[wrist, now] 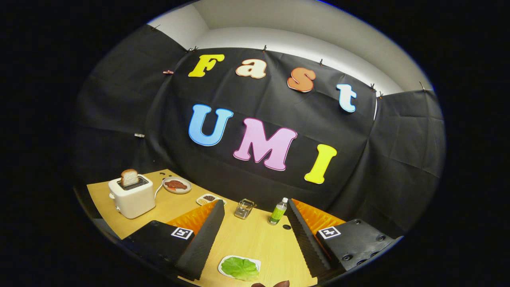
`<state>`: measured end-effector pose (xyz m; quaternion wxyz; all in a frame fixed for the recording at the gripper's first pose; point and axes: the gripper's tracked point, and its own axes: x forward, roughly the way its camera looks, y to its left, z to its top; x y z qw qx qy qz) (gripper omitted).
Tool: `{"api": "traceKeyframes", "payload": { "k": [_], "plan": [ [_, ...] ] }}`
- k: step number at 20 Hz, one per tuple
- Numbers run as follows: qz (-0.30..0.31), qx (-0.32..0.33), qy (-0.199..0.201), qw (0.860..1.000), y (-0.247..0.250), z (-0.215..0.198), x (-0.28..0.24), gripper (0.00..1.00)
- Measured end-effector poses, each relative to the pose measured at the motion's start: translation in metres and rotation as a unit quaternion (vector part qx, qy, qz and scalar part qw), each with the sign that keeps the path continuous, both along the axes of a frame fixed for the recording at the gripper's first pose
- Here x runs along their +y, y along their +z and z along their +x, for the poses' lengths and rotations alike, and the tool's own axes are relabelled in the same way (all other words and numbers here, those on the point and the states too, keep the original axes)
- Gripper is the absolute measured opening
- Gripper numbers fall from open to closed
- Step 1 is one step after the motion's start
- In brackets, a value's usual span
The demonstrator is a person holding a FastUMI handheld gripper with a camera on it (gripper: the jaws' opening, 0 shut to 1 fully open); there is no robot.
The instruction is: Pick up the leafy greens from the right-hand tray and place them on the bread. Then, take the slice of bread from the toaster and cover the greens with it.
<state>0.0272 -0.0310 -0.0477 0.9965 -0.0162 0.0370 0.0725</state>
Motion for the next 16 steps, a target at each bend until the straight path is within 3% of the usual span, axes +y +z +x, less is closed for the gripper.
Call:
{"api": "traceKeyframes", "payload": {
  "k": [8,12,16],
  "plan": [
    [-0.058,0.099,0.103,0.988,-0.113,0.003,-0.015,0.98],
    [-0.053,0.19,0.152,0.969,-0.196,0.002,-0.011,0.98],
    [-0.033,0.287,0.188,0.939,-0.277,0.0,0.002,0.98]
  ]
}}
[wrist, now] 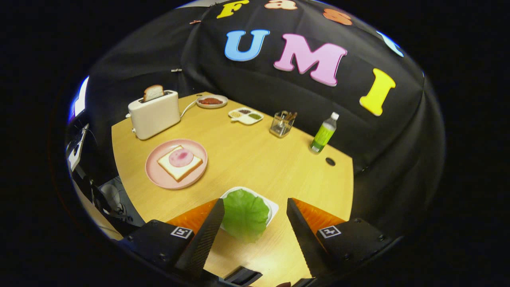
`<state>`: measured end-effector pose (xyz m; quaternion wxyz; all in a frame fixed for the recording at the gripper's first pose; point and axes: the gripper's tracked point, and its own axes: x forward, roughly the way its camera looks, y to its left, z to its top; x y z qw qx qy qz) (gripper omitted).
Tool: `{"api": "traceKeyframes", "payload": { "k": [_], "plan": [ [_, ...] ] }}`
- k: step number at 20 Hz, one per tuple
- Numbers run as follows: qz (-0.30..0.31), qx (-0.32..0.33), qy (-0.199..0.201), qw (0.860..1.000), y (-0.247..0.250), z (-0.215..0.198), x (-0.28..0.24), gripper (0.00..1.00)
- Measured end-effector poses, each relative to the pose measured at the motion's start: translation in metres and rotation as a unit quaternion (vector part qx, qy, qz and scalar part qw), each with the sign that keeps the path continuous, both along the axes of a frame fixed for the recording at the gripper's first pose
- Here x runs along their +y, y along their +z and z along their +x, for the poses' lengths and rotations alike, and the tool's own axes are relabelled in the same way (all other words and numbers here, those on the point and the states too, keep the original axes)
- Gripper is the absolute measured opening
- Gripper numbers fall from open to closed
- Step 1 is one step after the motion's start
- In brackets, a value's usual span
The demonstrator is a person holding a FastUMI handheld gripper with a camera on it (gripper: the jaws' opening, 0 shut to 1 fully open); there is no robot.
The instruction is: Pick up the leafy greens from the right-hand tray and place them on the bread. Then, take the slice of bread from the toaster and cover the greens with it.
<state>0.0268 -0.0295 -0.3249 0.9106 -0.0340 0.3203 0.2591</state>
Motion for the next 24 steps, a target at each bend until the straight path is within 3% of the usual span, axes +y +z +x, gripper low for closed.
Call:
{"api": "traceKeyframes", "payload": {
  "k": [4,10,16,20,23,24],
  "plan": [
    [-0.003,0.071,0.036,0.997,-0.056,-0.003,0.019,0.95],
    [-0.018,0.117,0.056,0.991,-0.096,0.015,0.037,0.87],
    [-0.036,0.16,0.075,0.984,-0.121,0.008,0.045,0.68],
    [-0.015,0.187,0.043,0.981,-0.123,0.013,0.043,0.56],
    [-0.008,0.184,0.025,0.983,-0.123,0.017,0.043,0.09],
    [-0.013,0.182,0.024,0.983,-0.123,0.017,0.042,0.06]
  ]
}}
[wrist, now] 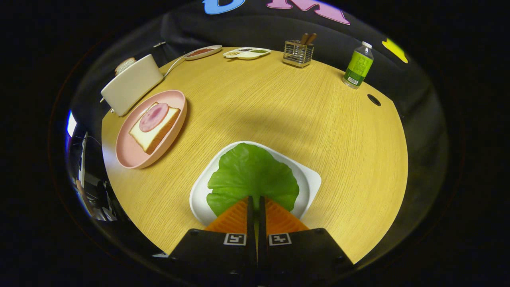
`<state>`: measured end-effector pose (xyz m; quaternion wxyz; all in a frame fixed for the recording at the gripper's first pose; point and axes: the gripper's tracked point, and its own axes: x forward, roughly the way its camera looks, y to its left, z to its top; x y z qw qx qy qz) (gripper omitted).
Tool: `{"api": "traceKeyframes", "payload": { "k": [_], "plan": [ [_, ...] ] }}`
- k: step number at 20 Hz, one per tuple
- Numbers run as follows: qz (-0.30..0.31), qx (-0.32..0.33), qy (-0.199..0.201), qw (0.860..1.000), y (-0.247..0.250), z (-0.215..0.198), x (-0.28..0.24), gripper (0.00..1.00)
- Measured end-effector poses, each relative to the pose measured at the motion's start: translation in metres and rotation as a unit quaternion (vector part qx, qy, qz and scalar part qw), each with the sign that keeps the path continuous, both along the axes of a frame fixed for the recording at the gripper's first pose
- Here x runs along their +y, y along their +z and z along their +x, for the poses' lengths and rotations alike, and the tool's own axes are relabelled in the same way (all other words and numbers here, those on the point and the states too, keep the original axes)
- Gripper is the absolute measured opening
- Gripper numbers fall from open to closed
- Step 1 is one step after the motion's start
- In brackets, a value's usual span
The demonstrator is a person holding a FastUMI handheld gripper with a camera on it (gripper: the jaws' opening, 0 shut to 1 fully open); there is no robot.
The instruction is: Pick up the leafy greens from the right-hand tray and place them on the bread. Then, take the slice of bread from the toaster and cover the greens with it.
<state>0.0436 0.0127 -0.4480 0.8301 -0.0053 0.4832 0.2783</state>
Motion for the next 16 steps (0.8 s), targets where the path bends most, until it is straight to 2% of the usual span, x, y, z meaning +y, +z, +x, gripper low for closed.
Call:
{"api": "traceKeyframes", "payload": {
  "k": [7,16],
  "plan": [
    [0.035,-0.065,-0.053,0.996,0.067,0.009,-0.004,0.06],
    [0.093,-0.137,-0.076,0.983,0.182,-0.002,0.036,0.06]
  ]
}}
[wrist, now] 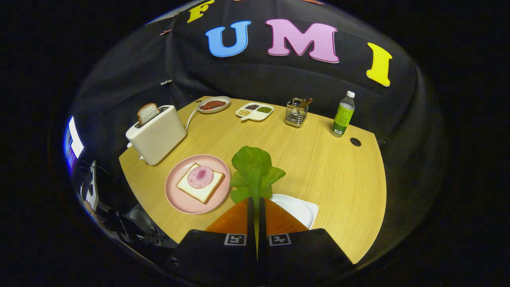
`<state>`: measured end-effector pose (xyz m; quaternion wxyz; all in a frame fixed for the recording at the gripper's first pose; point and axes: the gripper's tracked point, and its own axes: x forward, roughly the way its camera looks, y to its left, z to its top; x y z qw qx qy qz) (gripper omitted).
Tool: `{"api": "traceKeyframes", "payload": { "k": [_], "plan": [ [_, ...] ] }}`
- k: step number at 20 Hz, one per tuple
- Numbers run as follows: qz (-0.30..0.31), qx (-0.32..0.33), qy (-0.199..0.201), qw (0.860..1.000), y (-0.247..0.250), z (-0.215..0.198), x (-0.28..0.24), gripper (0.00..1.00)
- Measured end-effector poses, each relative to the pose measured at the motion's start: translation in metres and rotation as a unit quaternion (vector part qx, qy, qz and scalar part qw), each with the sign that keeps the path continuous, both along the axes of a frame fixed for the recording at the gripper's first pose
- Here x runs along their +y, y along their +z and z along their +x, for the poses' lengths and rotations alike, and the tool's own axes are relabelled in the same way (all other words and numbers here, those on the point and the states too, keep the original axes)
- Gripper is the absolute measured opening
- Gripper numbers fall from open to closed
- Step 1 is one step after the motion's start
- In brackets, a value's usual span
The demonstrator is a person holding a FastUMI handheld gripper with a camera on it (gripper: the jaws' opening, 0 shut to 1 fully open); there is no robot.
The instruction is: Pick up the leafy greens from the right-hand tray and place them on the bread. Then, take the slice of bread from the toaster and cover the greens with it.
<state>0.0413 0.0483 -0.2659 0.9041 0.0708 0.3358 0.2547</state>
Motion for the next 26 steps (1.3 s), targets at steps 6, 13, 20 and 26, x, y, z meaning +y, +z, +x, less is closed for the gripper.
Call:
{"api": "traceKeyframes", "payload": {
  "k": [6,13,20,26],
  "plan": [
    [0.022,-0.047,0.038,0.998,0.062,-0.01,0.06,0.06],
    [0.015,-0.042,0.078,0.996,0.064,-0.011,0.13,0.06],
    [-0.019,-0.003,0.096,0.995,0.007,0.005,0.179,0.06],
    [-0.079,0.059,0.069,0.993,-0.071,0.027,0.188,0.49]
  ]
}}
